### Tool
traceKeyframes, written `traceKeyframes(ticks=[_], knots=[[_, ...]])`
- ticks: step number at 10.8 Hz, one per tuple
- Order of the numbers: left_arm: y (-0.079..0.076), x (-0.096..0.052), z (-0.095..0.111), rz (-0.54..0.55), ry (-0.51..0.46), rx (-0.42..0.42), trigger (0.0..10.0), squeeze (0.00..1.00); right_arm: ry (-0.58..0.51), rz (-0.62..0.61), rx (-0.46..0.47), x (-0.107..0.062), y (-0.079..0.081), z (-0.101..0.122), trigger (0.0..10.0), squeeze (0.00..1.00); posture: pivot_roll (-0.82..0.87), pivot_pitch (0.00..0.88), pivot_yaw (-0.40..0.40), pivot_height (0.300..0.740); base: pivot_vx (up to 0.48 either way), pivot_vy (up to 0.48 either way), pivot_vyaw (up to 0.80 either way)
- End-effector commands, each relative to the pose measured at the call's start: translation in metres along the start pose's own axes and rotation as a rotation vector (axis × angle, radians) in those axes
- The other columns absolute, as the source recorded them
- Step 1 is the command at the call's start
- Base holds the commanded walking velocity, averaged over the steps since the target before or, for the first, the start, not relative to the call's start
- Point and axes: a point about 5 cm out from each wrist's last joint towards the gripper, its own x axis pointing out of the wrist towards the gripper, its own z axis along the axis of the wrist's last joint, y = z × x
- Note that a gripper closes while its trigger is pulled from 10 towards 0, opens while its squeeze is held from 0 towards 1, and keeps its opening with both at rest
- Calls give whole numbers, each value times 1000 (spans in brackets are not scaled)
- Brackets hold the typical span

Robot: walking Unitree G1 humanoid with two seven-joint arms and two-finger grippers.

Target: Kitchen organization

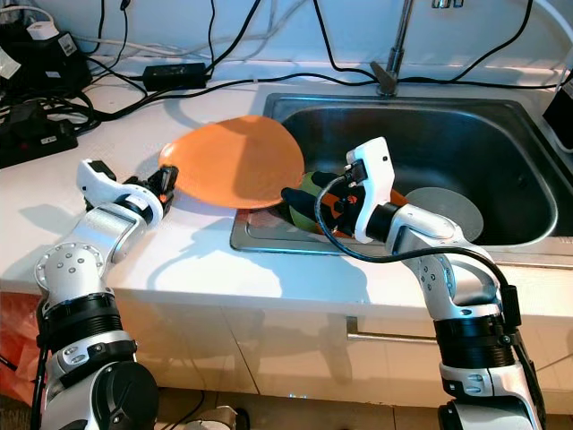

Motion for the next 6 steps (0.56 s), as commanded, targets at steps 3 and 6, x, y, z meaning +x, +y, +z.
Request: traceKeyframes(ticks=[3, 6], knots=[[-5, 1, 2, -49, -12, -3, 0, 0, -5, 1, 1, 0, 1, 2, 10000, 0, 116, 56, 53, 740, 0, 0, 0], [-13, -1, 12, -202, -75, -51, 0, 0, -24, -23, 9, 1, -2, 4, 10000, 0, 116, 56, 49, 740, 0, 0, 0]])
